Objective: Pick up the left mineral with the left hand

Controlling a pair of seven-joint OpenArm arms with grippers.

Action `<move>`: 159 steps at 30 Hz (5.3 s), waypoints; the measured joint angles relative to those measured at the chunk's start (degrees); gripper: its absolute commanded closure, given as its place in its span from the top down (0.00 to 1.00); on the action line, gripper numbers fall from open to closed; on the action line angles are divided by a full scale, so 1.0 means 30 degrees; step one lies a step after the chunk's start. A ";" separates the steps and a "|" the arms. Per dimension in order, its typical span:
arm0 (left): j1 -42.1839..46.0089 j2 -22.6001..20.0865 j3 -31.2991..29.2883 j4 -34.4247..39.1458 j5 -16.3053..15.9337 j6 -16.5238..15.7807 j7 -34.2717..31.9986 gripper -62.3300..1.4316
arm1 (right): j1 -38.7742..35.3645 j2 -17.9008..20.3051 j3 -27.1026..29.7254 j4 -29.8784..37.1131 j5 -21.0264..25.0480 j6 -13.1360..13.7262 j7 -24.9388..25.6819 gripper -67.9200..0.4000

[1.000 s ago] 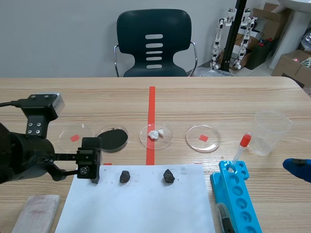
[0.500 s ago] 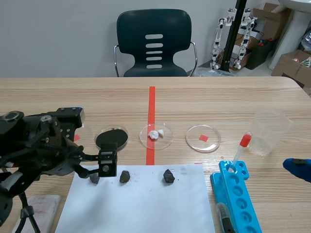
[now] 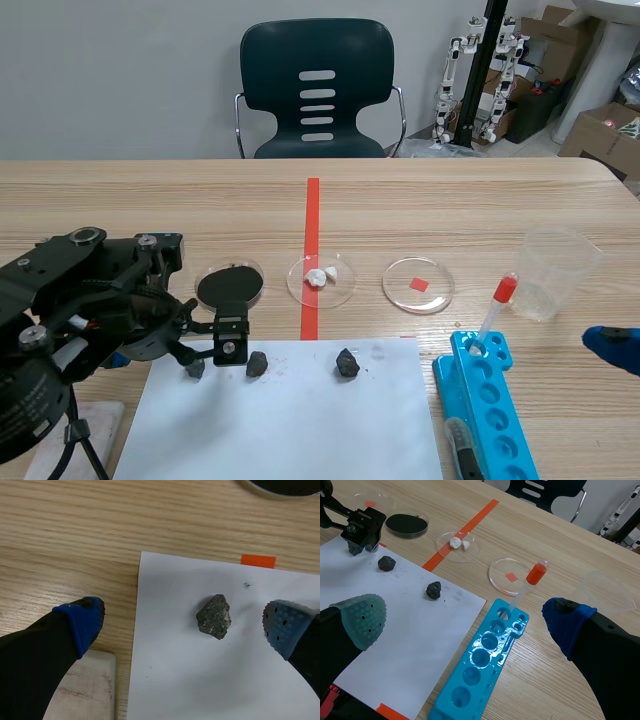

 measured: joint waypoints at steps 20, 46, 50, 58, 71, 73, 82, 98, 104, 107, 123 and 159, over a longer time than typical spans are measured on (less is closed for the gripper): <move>-0.0816 0.0015 0.0255 -0.1188 0.0634 -0.0306 0.1545 0.67 | 0.0000 0.0051 0.0000 0.0000 0.0007 0.0000 0.0000 1.00; -0.0809 0.0015 0.0255 -0.1188 0.0729 -0.0350 0.2033 0.16 | 0.0000 0.0051 0.0000 0.0000 0.0007 0.0000 0.0000 1.00; -0.0750 0.0007 0.0255 -0.1086 0.0736 -0.0357 0.1268 0.16 | 0.0000 0.0051 0.0000 0.0000 0.0007 0.0000 0.0000 1.00; 0.1188 -0.0612 -0.0517 0.3162 0.0707 -0.0357 -0.2273 0.16 | 0.0000 0.0102 0.0000 0.0000 0.0007 0.0000 -0.0007 1.00; 0.6812 -0.2718 -0.2812 0.8225 -0.0015 -0.2594 -1.0739 0.16 | 0.0000 0.0102 0.0000 0.0000 0.0007 0.0007 0.0000 1.00; 0.7766 -0.3024 -0.3344 0.8808 -0.0270 -0.4087 -1.1978 0.16 | 0.0000 0.0102 0.0000 0.0000 0.0007 0.0000 0.0000 1.00; 1.1781 -0.3920 -0.5741 1.0943 -0.0750 -1.1096 -1.8360 0.16 | 0.0000 0.0102 0.0000 0.0000 0.0007 0.0000 -0.0007 1.00; 1.5599 -0.3963 -0.7060 1.1453 0.1290 -1.6750 -2.3409 0.16 | 0.0000 0.0102 0.0000 0.0000 0.0007 0.0007 -0.0007 1.00; 1.5650 -0.3963 -0.7060 1.1453 0.2455 -1.6742 -2.3656 0.16 | 0.0000 0.0102 0.0000 0.0000 0.0007 0.0000 0.0000 1.00; 1.5642 -0.3963 -0.7060 1.1453 0.2550 -1.6742 -2.3664 0.16 | 0.0000 0.0102 0.0000 0.0000 0.0007 0.0007 0.0000 1.00; 1.5642 -0.3963 -0.7060 1.1453 0.2557 -1.6742 -2.3656 0.16 | 0.0000 0.0102 0.0000 0.0000 0.0007 0.0007 0.0000 1.00; 1.5642 -0.3963 -0.7060 1.1453 0.2579 -1.6742 -2.3525 0.16 | 0.0000 0.0102 0.0000 0.0000 0.0007 0.0007 0.0000 1.00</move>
